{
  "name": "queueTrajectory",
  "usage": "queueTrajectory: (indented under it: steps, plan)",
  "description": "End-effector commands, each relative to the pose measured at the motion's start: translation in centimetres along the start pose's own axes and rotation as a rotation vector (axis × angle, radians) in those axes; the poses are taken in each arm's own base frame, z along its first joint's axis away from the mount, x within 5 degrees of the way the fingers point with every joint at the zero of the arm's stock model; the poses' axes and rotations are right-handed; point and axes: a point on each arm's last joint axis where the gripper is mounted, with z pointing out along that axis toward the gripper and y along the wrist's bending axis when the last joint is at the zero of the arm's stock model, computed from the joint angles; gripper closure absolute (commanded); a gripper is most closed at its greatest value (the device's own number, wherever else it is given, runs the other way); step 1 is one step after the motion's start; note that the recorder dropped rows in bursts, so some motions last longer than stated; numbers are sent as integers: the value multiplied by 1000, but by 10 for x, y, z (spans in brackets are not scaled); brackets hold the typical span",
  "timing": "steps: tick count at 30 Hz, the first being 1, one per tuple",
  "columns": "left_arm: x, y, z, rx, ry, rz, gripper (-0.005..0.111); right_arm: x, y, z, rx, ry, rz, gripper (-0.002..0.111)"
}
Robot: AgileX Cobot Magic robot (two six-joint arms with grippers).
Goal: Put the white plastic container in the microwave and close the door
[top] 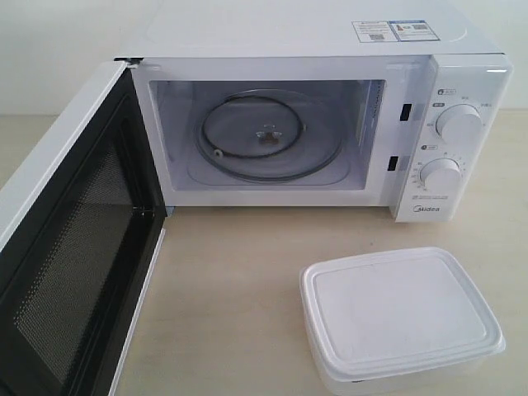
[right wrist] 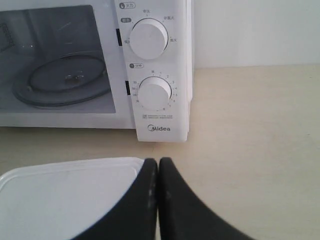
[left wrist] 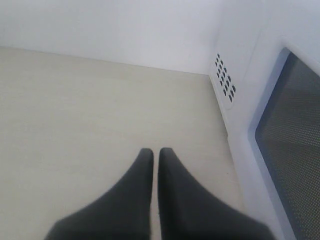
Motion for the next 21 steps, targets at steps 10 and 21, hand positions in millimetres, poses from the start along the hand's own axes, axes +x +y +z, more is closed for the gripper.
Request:
queueTrajectory:
  steps: [10,21]
  plan:
    - [1,0,0,8,0,-5,102,-49,2,-15,1,-566,-80,108]
    - [1,0,0,8,0,-5,102,-164,11,-57,-160,-848,267,108]
